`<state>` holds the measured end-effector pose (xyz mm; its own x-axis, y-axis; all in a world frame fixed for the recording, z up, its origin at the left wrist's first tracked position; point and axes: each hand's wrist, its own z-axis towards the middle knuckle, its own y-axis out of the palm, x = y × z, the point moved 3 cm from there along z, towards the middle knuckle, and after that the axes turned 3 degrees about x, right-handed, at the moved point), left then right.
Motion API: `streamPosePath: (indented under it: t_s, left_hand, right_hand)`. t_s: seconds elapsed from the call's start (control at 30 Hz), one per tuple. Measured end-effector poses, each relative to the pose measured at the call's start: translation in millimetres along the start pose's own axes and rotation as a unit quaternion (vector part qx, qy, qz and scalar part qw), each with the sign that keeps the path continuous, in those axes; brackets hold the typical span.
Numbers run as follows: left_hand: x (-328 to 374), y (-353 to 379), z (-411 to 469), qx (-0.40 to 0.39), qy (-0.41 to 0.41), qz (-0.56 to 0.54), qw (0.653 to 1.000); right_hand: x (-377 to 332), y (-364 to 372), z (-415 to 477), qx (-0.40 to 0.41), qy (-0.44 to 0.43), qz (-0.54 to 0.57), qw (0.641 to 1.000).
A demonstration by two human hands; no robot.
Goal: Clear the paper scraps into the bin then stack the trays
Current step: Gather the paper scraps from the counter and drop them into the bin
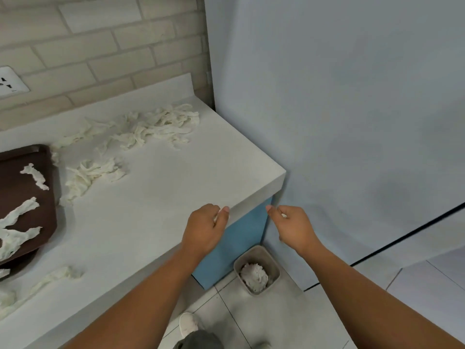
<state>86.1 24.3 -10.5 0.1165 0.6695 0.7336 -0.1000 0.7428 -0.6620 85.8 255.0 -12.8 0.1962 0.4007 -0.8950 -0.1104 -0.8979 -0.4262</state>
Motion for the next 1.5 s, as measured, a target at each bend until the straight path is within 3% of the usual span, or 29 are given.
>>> streamPosePath:
  t_s: [0.17, 0.47, 0.6, 0.83, 1.03, 1.13, 1.2, 1.27, 1.4, 1.5]
  left_hand:
    - [-6, 66, -25, -0.098, -0.029, -0.043, 0.994]
    - [-84, 168, -48, -0.218, -0.112, -0.052, 0.968]
    - [-141, 231, -54, -0.294, -0.192, -0.004, 0.936]
    - [-237, 342, -61, -0.45, -0.225, 0.131, 0.854]
    - [-313, 431, -45, -0.415, -0.203, 0.179, 0.869]
    - [-338, 471, -36, -0.394, -0.299, 0.113, 0.862]
    - [-357, 493, -31, -0.392, -0.392, 0.038, 0.831]
    - [-373, 511, -28, -0.385, -0.44, 0.004, 0.811]
    - [-368, 519, -24, -0.389, -0.436, -0.011, 0.812]
    - [-389, 523, -25, -0.36, -0.396, 0.052, 0.843]
  right_hand:
    - [63, 3, -9, -0.005, 0.103, 0.036, 0.994]
    - [181, 40, -4, 0.05, 0.198, -0.037, 0.978]
    - [251, 60, 4, 0.062, 0.245, -0.069, 0.965]
    - [377, 110, 12, 0.029, 0.289, -0.163, 0.943]
    - [468, 149, 27, -0.019, 0.313, -0.201, 0.928]
    - [504, 161, 33, -0.004, 0.348, -0.122, 0.929]
    - [523, 168, 34, 0.01, 0.384, -0.038, 0.923]
    - [536, 173, 33, -0.007, 0.391, -0.029, 0.92]
    - [556, 177, 32, -0.04, 0.387, -0.037, 0.921]
    - [557, 179, 37, -0.031, 0.382, -0.007, 0.923]
